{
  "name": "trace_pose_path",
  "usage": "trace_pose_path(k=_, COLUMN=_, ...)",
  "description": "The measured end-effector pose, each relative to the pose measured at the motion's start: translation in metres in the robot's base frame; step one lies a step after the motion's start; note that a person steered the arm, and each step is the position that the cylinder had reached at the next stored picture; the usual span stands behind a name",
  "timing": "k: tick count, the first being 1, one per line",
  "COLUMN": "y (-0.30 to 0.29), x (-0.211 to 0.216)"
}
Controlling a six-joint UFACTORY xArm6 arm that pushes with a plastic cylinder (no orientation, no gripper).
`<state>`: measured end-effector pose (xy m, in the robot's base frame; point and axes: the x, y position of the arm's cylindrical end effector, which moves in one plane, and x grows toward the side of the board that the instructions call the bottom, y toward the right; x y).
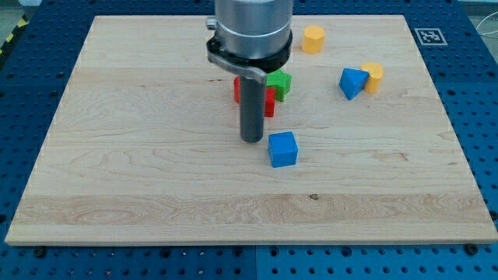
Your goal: Slide the blue cube towards the bottom right
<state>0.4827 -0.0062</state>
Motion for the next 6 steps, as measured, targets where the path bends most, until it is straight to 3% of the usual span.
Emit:
trace_pose_path(k=1, y=0.0, x=0.028)
trace_pose_path(k=3, y=0.026, x=0.035)
trace_pose_path(k=6, y=0.077, x=-0.023)
